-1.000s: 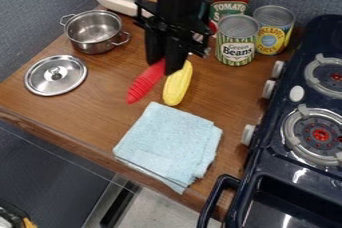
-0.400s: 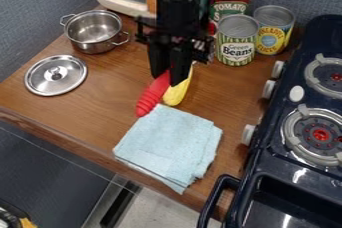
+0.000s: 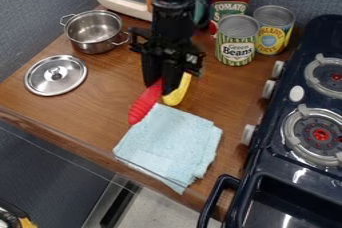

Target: Put the red fork on top of the blue towel

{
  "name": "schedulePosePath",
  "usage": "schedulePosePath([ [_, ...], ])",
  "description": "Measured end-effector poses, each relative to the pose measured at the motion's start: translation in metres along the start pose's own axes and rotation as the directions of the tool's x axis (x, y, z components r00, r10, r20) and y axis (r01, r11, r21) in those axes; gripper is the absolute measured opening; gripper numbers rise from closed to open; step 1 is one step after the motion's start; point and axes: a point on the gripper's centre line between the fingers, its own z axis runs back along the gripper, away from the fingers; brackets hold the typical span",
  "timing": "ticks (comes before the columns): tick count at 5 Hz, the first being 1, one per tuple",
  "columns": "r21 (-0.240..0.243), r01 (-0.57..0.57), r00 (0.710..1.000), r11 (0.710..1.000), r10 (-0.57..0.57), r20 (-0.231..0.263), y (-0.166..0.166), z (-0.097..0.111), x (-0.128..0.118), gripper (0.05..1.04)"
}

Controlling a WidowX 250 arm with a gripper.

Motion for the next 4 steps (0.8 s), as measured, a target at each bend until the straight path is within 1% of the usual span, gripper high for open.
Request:
schedulePosePath([
  [1, 0.008, -0.004, 1.0, 1.0, 0.004, -0.022, 0.0, -0.01, -0.002, 0.328],
  [2, 0.019, 0.015, 0.999, 1.0, -0.014, -0.037, -0.005, -0.016, -0.006, 0.328],
  [3, 0.002, 0.028, 0.998, 1.0, -0.028, -0.063, -0.009, -0.026, -0.008, 0.328],
  [4, -0.007, 0.035, 0.998, 0.999, -0.035, -0.059, -0.011, -0.027, -0.008, 0.328],
])
